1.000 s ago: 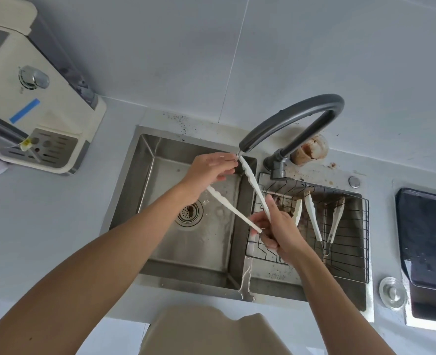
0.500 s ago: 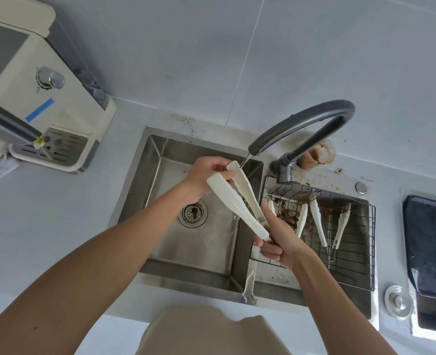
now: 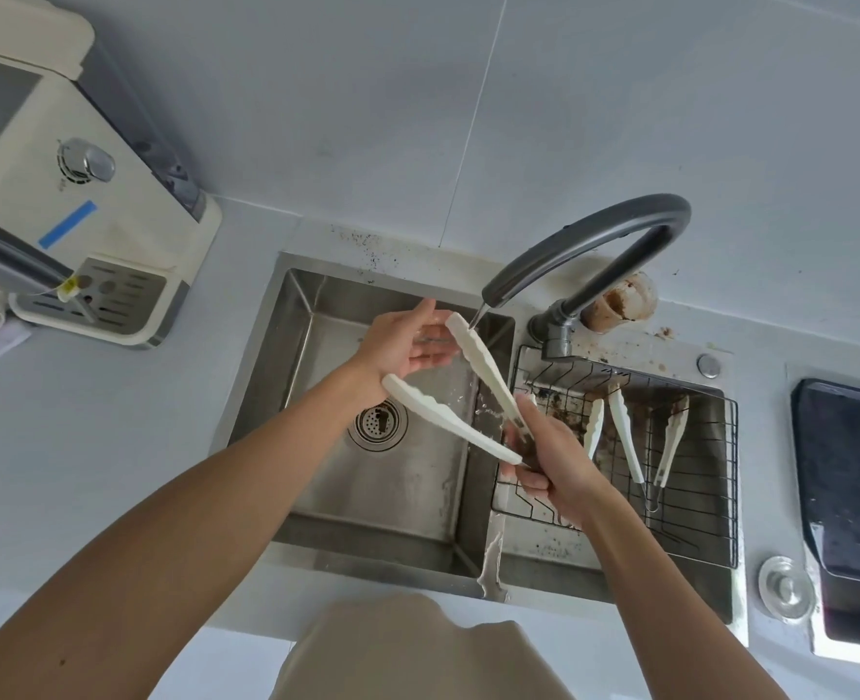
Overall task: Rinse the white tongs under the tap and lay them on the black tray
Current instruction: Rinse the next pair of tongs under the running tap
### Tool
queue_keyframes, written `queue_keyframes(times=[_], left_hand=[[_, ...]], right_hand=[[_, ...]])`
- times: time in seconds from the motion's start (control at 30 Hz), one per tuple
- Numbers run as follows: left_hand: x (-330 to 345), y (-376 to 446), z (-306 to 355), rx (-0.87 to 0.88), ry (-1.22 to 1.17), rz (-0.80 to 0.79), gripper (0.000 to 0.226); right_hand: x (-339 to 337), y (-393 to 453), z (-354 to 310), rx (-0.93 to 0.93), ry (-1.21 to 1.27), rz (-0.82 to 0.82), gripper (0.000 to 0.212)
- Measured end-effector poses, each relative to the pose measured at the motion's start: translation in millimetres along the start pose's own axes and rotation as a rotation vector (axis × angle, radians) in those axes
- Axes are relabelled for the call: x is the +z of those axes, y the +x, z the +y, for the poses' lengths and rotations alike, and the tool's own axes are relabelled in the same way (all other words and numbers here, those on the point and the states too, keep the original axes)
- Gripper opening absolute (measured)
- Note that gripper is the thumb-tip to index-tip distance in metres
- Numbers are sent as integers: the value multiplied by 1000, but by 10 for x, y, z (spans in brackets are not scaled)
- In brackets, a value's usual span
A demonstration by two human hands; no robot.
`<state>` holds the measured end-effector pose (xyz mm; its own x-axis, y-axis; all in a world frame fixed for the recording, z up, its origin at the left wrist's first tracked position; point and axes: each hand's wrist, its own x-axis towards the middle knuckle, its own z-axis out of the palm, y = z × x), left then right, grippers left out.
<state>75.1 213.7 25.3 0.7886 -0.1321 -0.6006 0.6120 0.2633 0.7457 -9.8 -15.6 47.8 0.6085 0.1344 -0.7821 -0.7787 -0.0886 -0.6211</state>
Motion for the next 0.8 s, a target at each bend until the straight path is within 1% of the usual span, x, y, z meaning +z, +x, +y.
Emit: queue_keyframes(times=[0.03, 0.1, 0.2, 0.27, 0.33, 0.4, 0.43, 0.5, 0.57, 0.6, 0.63, 0.7, 0.73, 0.77, 0.8], left_hand=[[-24, -2, 16, -33, -39, -35, 40], [-73, 12, 29, -51, -36, -72, 45], [-94, 1, -1, -53, 51, -11, 48], [-62, -40, -68, -116, -3, -38, 62], [-16, -77, -124, -145, -113, -69, 68], [19, -83, -143, -127, -226, -54, 67], [43, -93, -129, -116, -264, -51, 63], [91, -108, -99, -99, -310, -49, 56], [121, -123, -64, -96, -329, -55, 54], [132, -129, -41, -98, -327, -59, 52], [137, -129, -22, -96, -325, -64, 50], [156, -124, 10, -86, -322, -73, 49], [164, -115, 26, -79, -324, -78, 51], [179, -113, 42, -71, -323, -86, 53], [196, -110, 55, -63, -328, -93, 54]], right_hand=[[3, 5, -12, -44, -34, 42, 55], [7, 1, -42, -131, -73, 114, 54], [2, 6, -111, -270, -152, 217, 49], [19, 24, -143, -380, -289, 265, 47], [50, 36, -145, -460, -398, 277, 45], [68, 32, -119, -498, -459, 279, 40], [72, 20, -100, -503, -475, 279, 35], [78, -8, -48, -492, -491, 274, 26], [79, -16, 16, -470, -493, 274, 25], [72, -11, 48, -469, -497, 277, 28], [66, -7, 68, -472, -496, 273, 37], [59, 5, 80, -469, -483, 252, 65], [56, 14, 81, -468, -472, 246, 76], [49, 27, 87, -467, -460, 244, 80], [41, 38, 94, -464, -443, 244, 79]])
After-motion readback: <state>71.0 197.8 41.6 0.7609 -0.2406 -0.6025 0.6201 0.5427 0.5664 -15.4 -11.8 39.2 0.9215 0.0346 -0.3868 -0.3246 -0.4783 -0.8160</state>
